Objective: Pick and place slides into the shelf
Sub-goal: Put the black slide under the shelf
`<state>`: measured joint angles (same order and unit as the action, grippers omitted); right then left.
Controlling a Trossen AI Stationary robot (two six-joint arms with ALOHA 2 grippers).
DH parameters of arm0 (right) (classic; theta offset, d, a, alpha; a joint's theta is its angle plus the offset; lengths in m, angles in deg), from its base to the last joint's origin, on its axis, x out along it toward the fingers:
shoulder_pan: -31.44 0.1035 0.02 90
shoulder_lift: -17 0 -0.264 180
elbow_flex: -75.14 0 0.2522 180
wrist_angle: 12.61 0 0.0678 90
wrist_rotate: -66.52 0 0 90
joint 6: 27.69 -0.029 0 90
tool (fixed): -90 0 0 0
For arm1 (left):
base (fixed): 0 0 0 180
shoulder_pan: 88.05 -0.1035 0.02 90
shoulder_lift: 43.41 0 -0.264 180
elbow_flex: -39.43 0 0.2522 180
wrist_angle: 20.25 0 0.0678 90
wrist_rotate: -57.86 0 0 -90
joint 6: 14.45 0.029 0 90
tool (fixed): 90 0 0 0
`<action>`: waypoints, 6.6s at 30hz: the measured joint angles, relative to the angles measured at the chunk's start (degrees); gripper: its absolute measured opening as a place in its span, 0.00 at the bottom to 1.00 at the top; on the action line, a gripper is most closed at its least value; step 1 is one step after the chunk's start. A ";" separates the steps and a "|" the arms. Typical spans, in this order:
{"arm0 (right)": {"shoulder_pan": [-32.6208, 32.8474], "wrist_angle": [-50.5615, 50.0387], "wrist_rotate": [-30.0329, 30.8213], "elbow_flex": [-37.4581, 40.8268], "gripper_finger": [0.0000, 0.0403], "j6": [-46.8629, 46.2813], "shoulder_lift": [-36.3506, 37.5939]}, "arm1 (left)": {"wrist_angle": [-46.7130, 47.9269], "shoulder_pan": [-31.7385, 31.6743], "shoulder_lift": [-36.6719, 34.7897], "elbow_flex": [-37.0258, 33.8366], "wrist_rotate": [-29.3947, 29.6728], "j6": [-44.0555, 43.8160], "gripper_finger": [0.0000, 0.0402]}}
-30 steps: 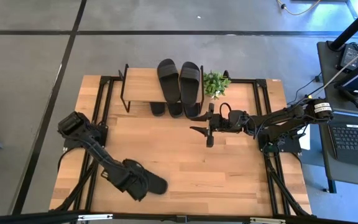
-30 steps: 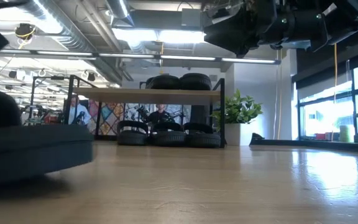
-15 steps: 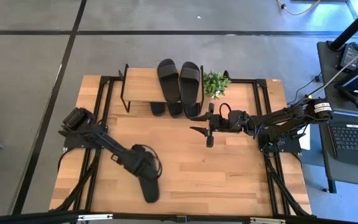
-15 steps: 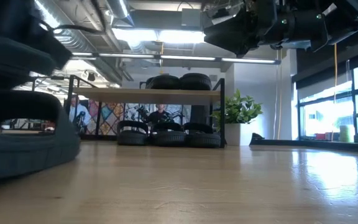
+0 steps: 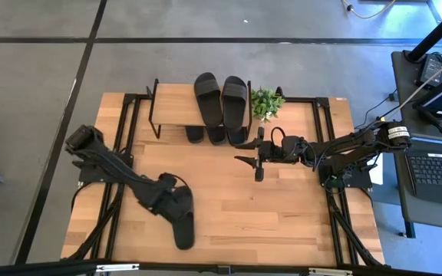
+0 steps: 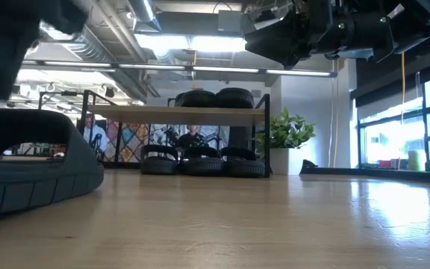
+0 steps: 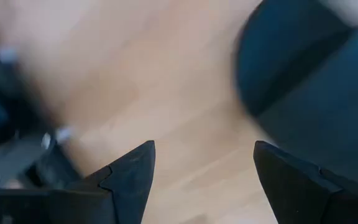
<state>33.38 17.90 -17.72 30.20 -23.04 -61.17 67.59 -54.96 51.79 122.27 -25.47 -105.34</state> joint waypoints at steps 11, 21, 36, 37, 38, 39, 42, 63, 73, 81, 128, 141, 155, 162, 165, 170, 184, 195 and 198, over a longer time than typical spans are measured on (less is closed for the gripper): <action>0.00 0.00 0.40 0.00 0.39 -1.33 0.00 | -6.40 11.57 -5.67 7.61 21.73 19.08 0.66; -0.76 0.02 1.26 0.00 0.39 -5.92 0.00 | -9.37 12.36 1.41 7.74 22.78 24.57 0.66; -0.76 0.00 1.28 0.00 0.39 -6.12 0.00 | -13.81 11.97 13.46 7.70 23.92 23.92 0.66; -0.76 0.00 1.27 0.00 0.39 -6.12 0.00 | -13.35 11.79 13.84 7.70 23.86 23.71 0.66; -0.76 0.00 1.27 0.00 0.39 -6.12 0.00 | -12.90 11.48 14.24 7.70 23.87 23.72 0.66; -0.76 -0.07 1.27 0.00 0.39 -6.12 0.00 | -12.82 11.25 14.59 7.70 23.87 23.82 0.66; -0.76 -0.76 1.27 0.00 0.39 -6.12 0.00 | -12.41 10.39 15.73 7.70 23.86 25.65 0.66; -0.76 -3.08 1.25 0.02 0.39 -5.95 0.02 | -13.76 5.13 16.28 7.70 23.57 25.43 0.66; -0.76 -3.32 1.25 0.02 0.39 -5.92 0.02 | -13.08 3.77 16.28 7.70 20.18 25.22 0.57; -0.76 -3.38 1.22 0.02 0.39 -5.92 0.02 | -12.74 3.84 16.26 7.70 20.00 26.90 0.29; 4.13 5.31 -0.50 0.02 0.39 -12.40 7.46 | -2.53 -7.60 -17.60 -10.31 40.12 44.92 0.01; 7.65 0.93 -0.48 0.00 0.39 -11.87 11.67 | -22.05 -16.33 -17.60 -25.96 41.79 51.85 0.01; 7.65 0.87 -0.46 0.00 0.39 -14.17 11.67 | -39.78 -30.58 -17.60 -31.14 39.22 76.98 0.01; 7.65 0.87 -0.44 0.00 0.39 -14.93 11.66 | -40.09 -36.66 -17.54 -31.16 36.35 83.81 0.01; 7.65 0.87 -0.44 0.00 0.39 -14.92 11.65 | -42.34 -38.77 -16.62 -31.16 35.55 86.05 0.01; 7.65 0.85 -0.44 0.00 0.39 -14.90 11.65 | -46.22 -41.39 -13.76 -31.16 34.34 89.77 0.01; 8.17 0.35 -0.37 0.02 0.39 -14.73 11.65 | -49.11 -44.20 -6.19 -31.10 40.28 91.41 0.01; 8.17 0.07 -0.44 0.02 0.39 -14.86 11.65 | -49.19 -44.31 -6.17 -31.16 41.32 91.67 0.04; 8.17 0.07 -0.44 0.02 0.39 -14.82 11.65 | -49.20 -44.31 -6.17 -31.16 41.38 91.65 0.08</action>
<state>41.55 17.97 -18.16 30.22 -37.86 -49.52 18.39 -99.27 45.62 91.11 15.91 -13.69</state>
